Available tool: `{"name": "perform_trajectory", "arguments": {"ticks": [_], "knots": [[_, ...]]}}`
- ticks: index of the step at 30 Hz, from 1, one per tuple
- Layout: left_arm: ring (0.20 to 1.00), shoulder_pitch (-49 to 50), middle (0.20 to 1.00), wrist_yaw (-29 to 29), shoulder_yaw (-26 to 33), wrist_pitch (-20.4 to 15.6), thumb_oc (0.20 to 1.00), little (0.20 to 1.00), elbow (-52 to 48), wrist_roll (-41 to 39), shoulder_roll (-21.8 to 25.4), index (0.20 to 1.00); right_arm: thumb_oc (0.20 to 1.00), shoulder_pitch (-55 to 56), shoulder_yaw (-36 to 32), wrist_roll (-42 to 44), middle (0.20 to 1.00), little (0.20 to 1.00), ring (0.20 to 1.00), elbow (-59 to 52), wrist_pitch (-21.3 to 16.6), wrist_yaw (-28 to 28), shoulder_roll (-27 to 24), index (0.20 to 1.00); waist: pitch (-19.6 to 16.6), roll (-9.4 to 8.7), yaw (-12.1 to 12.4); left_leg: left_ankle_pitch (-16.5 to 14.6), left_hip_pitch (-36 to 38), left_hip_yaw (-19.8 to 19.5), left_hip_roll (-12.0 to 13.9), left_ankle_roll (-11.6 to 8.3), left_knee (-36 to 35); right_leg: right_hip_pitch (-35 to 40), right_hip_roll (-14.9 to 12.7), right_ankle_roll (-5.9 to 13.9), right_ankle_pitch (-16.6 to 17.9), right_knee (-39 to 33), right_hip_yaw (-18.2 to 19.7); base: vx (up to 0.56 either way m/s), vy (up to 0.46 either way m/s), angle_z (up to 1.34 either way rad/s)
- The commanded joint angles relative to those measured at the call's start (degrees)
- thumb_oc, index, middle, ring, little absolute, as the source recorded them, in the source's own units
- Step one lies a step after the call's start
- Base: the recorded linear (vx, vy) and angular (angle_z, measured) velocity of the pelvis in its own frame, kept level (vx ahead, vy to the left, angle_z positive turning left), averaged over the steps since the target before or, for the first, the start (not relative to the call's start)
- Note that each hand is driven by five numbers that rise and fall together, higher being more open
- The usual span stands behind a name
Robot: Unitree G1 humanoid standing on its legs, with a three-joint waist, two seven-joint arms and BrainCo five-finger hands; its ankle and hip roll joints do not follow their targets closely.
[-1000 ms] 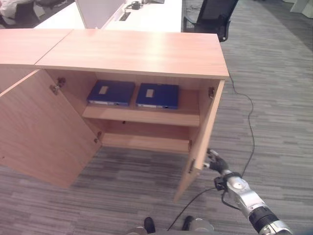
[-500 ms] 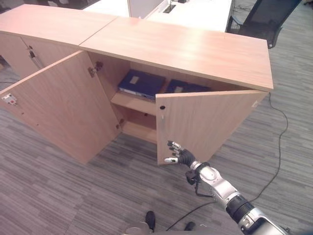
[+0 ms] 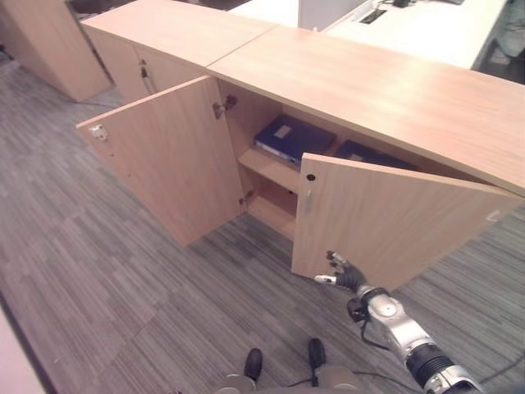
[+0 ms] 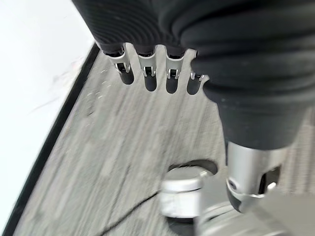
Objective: Put the empty folder in the office cabinet
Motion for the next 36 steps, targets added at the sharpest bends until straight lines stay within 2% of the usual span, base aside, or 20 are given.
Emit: {"name": "perform_trajectory", "arguments": {"ticks": [1,7,8,11,13,14,16,17,18,19,20,21,23,26,28,29,30,32,34,36], "knots": [[1.000,-1.04,1.000,0.36,0.75,-0.02,1.000,1.000,1.90,-1.48,2.51,1.000,1.000,-1.26,0.31,-2.89,1.000,1.000,1.000,1.33,-0.26,-1.62,2.12,1.000,-1.59,-3.73,0.55,-5.78,5.54,1.88,-7.66,0.27,-1.16,-2.19,-4.22,2.18,3.73,-0.21,-0.24,0.11,-0.167,0.39],[1.000,-1.41,1.000,0.22,0.31,0.14,1.000,1.000,2.27,-5.12,1.97,1.000,1.000,-0.89,-0.15,-8.28,1.000,1.000,1.000,15.11,1.91,-3.56,3.52,1.000,-1.94,-4.35,0.97,-6.07,6.07,-1.40,-4.39,-2.41,-1.07,0.72,-2.38,0.08,0.54,-0.37,-4.74,0.13,-0.265,0.46],[1.000,-1.93,1.000,0.46,0.49,-0.08,1.000,1.000,2.07,-7.33,1.80,1.000,1.000,-0.97,0.46,-10.99,1.000,1.000,1.000,21.14,2.65,-4.52,4.65,1.000,-1.89,-4.92,1.20,-6.98,6.01,-1.74,-3.13,-3.27,1.02,2.10,-1.57,-0.63,-0.58,-0.39,-5.83,0.16,-0.356,0.45],[1.000,-3.26,1.000,1.06,0.48,-0.47,1.000,1.000,1.41,-10.05,1.77,1.000,1.000,-1.02,1.07,-11.95,1.000,1.000,1.000,26.88,2.80,-5.35,6.38,1.000,-1.82,-5.50,1.40,-8.32,5.10,-1.66,-2.52,-3.92,4.64,3.94,-1.09,-1.48,-1.64,-0.60,-7.57,0.10,-0.230,0.84],[1.000,-6.12,1.000,2.10,1.10,-1.53,1.000,1.000,-1.56,-14.87,2.30,1.000,1.000,-0.54,0.54,-12.55,1.000,1.000,1.000,31.65,3.48,-6.58,7.96,1.000,-0.57,-6.37,1.44,-8.94,0.48,4.06,-1.26,-5.45,13.85,6.88,-1.41,-2.42,-3.26,-1.14,-10.09,0.07,-0.245,1.18],[1.000,-6.15,1.000,2.10,1.10,-1.53,1.000,1.000,-1.56,-14.88,2.32,1.000,1.000,-0.57,0.53,-12.55,1.000,1.000,1.000,31.68,3.47,-6.58,7.99,1.000,-0.70,-6.46,1.27,-8.80,0.22,3.92,-1.40,-5.41,13.88,6.71,-1.54,-2.38,-3.21,-1.16,-10.24,-0.02,-0.099,0.72],[1.000,-7.81,1.000,2.44,1.81,-2.24,1.000,1.000,-4.43,-17.77,2.82,1.000,1.000,-0.94,-0.62,-11.45,1.000,1.000,1.000,34.85,3.78,-7.62,8.54,1.000,0.19,-6.60,1.18,-6.42,-4.48,12.33,1.17,-5.34,20.06,8.86,-1.41,-2.56,-3.50,-3.03,-12.18,-0.04,-0.124,0.67],[1.000,-8.40,1.000,2.63,1.86,-2.67,1.000,1.000,-5.85,-18.61,2.99,1.000,1.000,-1.33,-1.30,-10.40,1.000,1.000,1.000,36.41,3.99,-8.12,9.01,1.000,0.35,-6.60,1.20,-5.81,-6.25,15.89,2.71,-4.63,21.53,9.80,-1.20,-2.71,-3.79,-3.89,-12.81,-0.04,-0.117,0.62],[1.000,-8.41,1.000,2.63,1.86,-2.66,1.000,1.000,-5.87,-18.62,3.01,1.000,1.000,-1.37,-1.31,-10.39,1.000,1.000,1.000,36.46,3.97,-8.13,9.04,1.000,0.32,-6.56,1.27,-5.95,-6.42,15.92,2.79,-4.64,21.79,9.74,-1.13,-2.73,-3.74,-3.93,-12.75,0.00,-0.072,0.53],[1.000,-3.92,1.000,1.68,5.66,-4.52,1.000,1.000,-18.34,-23.08,7.66,1.000,1.000,-1.19,-3.83,-8.91,1.000,1.000,1.000,37.20,3.71,-8.54,8.15,1.000,0.67,-5.43,3.15,-5.28,-8.38,18.20,3.43,-4.29,21.82,10.37,-1.22,-2.80,-4.10,-3.93,-13.68,0.02,-0.019,0.38],[1.000,-3.77,1.000,1.68,5.70,-4.42,1.000,1.000,-18.50,-23.06,7.69,1.000,1.000,-1.13,-3.78,-8.91,1.000,1.000,1.000,37.18,3.72,-8.55,8.18,1.000,0.58,-5.46,3.10,-5.28,-8.42,18.18,3.42,-4.29,21.83,10.35,-1.22,-2.80,-4.10,-3.93,-13.70,0.07,0.016,0.01],[1.000,-3.17,1.000,3.57,4.36,-4.90,1.000,1.000,-27.35,-21.57,8.22,1.000,1.000,-2.01,-4.20,-9.95,1.000,1.000,1.000,38.70,4.72,-8.52,8.16,1.000,0.43,-4.87,3.43,-3.25,-9.72,18.49,4.01,-4.58,19.08,10.64,-1.77,-2.85,-4.51,-3.63,-14.39,0.09,0.058,-0.17],[1.000,-0.66,1.000,3.94,4.86,-5.81,1.000,1.000,-36.91,-22.18,7.70,1.000,1.000,-2.03,-4.79,-10.56,1.000,1.000,1.000,39.04,4.73,-9.16,8.05,1.000,0.45,-4.35,4.15,1.27,-10.47,17.95,4.93,-5.41,14.10,11.41,-1.94,-2.79,-5.13,-3.45,-14.67,0.12,0.072,0.25],[1.000,2.17,1.000,5.01,8.08,-6.72,1.000,1.000,-43.10,-22.47,8.80,1.000,1.000,-1.49,-6.03,-10.91,1.000,1.000,1.000,38.95,4.67,-9.51,7.51,1.000,0.55,-3.49,5.28,6.55,-9.56,17.23,6.98,-6.35,5.80,12.97,-1.41,-2.61,-6.18,-3.36,-14.63,0.13,0.065,0.26],[1.000,3.55,1.000,6.30,11.39,-7.54,1.000,1.000,-48.37,-23.33,9.73,1.000,1.000,-0.67,-6.78,-11.24,1.000,1.000,1.000,38.29,4.66,-9.64,6.98,1.000,0.58,-3.10,5.84,8.12,-9.40,15.85,8.61,-7.25,2.36,13.91,-1.51,-2.38,-7.08,-3.32,-14.13,0.18,0.123,-0.13],[1.000,5.17,1.000,6.47,12.92,-8.11,1.000,1.000,-54.61,-22.72,10.11,1.000,1.000,0.42,-7.54,-11.71,1.000,1.000,1.000,37.99,4.75,-9.79,6.70,1.000,0.56,-2.77,6.18,9.54,-8.34,14.23,10.40,-8.44,0.22,15.02,-1.80,-2.14,-7.68,-3.26,-13.36,0.15,0.127,-0.20],[1.000,5.21,1.000,6.47,12.94,-8.06,1.000,1.000,-54.69,-22.71,10.09,1.000,1.000,0.43,-7.54,-11.71,1.000,1.000,1.000,37.98,4.76,-9.79,6.68,1.000,0.47,-2.68,6.14,9.68,-8.50,14.16,10.46,-8.43,0.17,14.89,-1.72,-2.15,-7.55,-3.30,-13.40,0.14,0.132,-0.19],[1.000,6.92,1.000,5.25,14.20,-8.13,1.000,1.000,-60.37,-21.84,10.60,1.000,1.000,1.37,-8.73,-12.16,1.000,1.000,1.000,38.21,4.89,-9.42,6.29,1.000,-0.36,-2.07,6.14,10.59,-8.05,13.60,12.34,-9.47,-1.05,15.73,-1.76,-1.78,-7.88,-3.66,-13.21,0.13,0.133,-0.18],[1.000,6.78,1.000,4.75,14.92,-8.21,1.000,1.000,-63.08,-22.32,11.02,1.000,1.000,2.64,-10.13,-12.07,1.000,1.000,1.000,38.82,4.94,-9.18,5.56,1.000,-0.71,-1.64,5.73,11.44,-9.44,15.90,14.11,-10.16,-1.16,16.58,-2.13,-1.38,-8.27,-4.45,-13.87,0.15,0.189,-0.01],[1.000,6.91,1.000,4.02,15.52,-8.03,1.000,1.000,-66.20,-22.62,11.01,1.000,1.000,3.69,-12.45,-11.03,1.000,1.000,1.000,39.75,4.94,-9.34,5.59,1.000,-1.84,-0.62,5.71,10.67,-8.69,17.62,14.78,-10.57,-1.16,17.57,-2.44,-0.66,-8.28,-4.86,-14.26,0.15,0.180,0.12]]}}
